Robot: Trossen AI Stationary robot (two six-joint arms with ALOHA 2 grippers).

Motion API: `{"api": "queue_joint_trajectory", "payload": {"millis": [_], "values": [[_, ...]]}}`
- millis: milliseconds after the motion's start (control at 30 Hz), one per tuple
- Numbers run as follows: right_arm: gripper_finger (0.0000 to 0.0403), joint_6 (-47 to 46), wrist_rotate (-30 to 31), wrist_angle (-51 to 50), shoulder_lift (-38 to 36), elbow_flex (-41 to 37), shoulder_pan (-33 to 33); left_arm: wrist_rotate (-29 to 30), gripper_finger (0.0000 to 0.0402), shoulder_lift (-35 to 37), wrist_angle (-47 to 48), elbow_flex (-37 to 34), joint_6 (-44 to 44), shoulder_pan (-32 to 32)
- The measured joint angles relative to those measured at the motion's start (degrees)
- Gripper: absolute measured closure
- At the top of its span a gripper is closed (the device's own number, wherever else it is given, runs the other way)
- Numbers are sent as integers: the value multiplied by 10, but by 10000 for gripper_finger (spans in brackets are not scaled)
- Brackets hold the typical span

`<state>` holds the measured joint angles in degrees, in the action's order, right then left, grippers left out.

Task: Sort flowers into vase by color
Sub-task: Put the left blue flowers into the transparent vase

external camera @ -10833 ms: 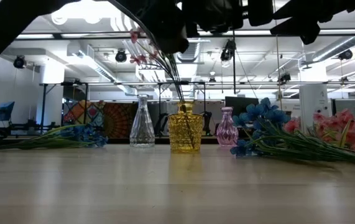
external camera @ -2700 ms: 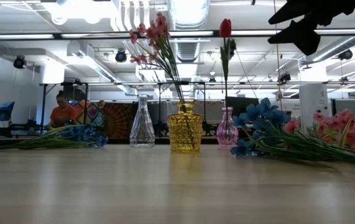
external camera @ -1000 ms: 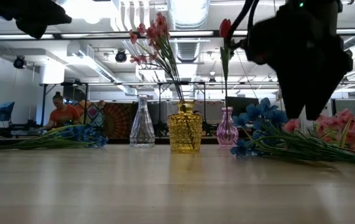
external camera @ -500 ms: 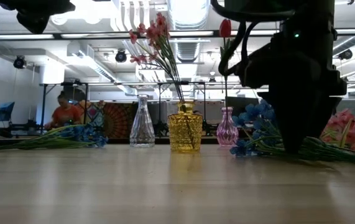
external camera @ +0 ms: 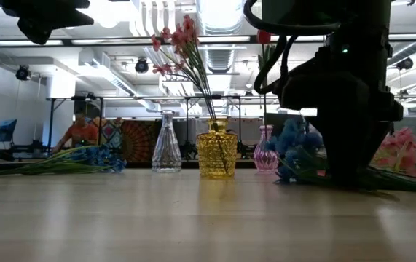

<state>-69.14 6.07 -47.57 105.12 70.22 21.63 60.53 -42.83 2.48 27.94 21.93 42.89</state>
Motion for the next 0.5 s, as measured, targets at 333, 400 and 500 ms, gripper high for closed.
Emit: {"api": "queue_joint_trajectory", "payload": {"millis": [333,400,500], "values": [[348,33,5,-3,-69,0,1,0,255,-18,1,0,31,0],[360,38,18,-9,-93,0,3,0,255,-30,0,0,66,0],[372,47,41,-24,-134,0,5,0,255,-56,0,-2,102,0]]}}
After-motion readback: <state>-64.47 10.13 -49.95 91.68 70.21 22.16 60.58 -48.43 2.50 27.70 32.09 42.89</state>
